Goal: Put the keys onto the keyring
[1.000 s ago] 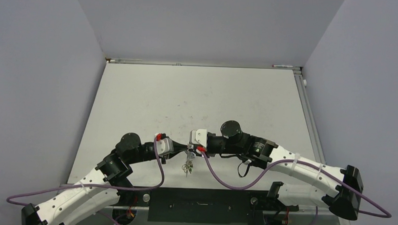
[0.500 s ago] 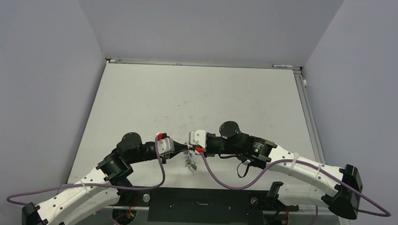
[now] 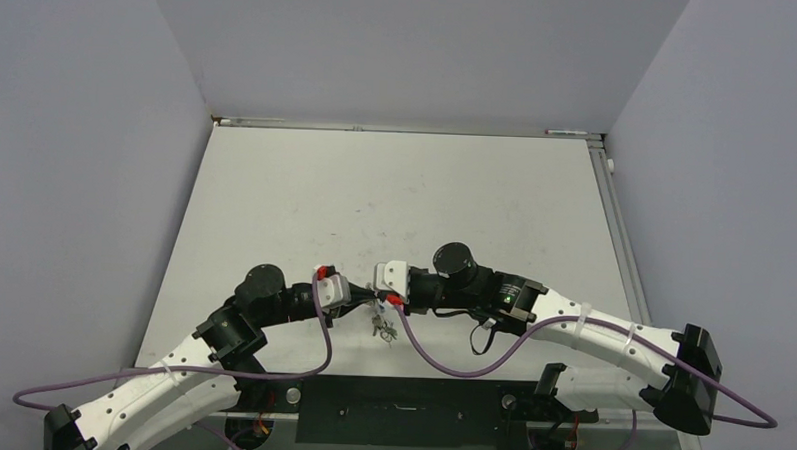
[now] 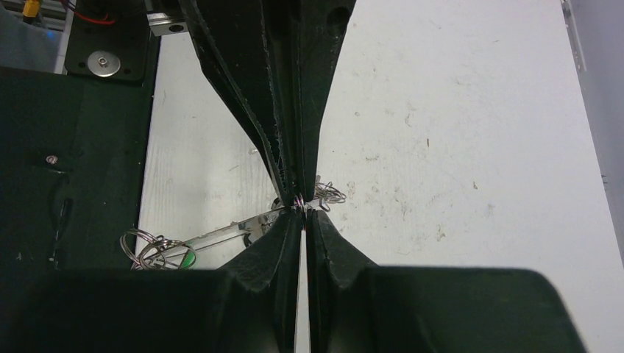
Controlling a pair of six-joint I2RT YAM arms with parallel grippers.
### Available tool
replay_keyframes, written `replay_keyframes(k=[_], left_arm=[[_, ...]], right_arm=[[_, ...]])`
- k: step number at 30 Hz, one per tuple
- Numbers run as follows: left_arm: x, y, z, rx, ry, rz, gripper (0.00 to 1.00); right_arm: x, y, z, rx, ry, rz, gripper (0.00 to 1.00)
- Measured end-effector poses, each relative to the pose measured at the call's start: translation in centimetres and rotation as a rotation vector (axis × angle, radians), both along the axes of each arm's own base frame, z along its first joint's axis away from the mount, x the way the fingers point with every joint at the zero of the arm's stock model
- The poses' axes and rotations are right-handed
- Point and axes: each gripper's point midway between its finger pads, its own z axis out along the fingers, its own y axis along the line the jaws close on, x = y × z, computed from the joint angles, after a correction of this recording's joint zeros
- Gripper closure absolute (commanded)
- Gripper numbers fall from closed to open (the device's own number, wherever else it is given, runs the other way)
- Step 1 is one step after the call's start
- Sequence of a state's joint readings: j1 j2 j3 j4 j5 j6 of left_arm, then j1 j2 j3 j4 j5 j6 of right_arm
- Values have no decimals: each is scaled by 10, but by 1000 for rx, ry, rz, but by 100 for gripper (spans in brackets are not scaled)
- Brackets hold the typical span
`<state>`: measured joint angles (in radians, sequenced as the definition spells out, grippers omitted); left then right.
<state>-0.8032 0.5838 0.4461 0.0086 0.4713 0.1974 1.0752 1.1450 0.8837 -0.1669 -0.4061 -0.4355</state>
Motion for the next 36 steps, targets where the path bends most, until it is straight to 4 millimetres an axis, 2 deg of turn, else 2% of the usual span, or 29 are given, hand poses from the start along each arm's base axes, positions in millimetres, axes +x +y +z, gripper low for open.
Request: replay_keyframes(k=[5, 6, 8, 11, 12, 18, 21, 29, 36], left_arm=[[0, 1, -2, 6, 2, 4, 100], [1, 1, -1, 6, 1, 5, 95], [1, 1, -1, 5, -4, 8, 76], [1, 2, 6, -14, -27, 10, 65], [1, 3, 10, -24, -37, 10, 65], [-1, 4, 25, -70, -80, 10, 70], [-1, 4, 26, -72, -83, 11, 70], [0, 4, 27, -74, -90, 15, 81], [0, 5, 28, -77, -95, 13, 82]], right_arm=[[1, 0, -2, -5, 0, -3, 95], [1, 0, -1, -4, -1, -5, 95], [2, 1, -1, 0, -5, -7, 95], [5, 0, 1, 11, -18, -20, 95], [5, -1, 1, 15, -23, -25, 95], [2, -9, 13, 63, -52, -32, 95], [1, -12, 21, 86, -64, -32, 95], [-3, -15, 30, 113, -73, -21, 95], [-5, -13, 33, 128, -75, -8, 95]])
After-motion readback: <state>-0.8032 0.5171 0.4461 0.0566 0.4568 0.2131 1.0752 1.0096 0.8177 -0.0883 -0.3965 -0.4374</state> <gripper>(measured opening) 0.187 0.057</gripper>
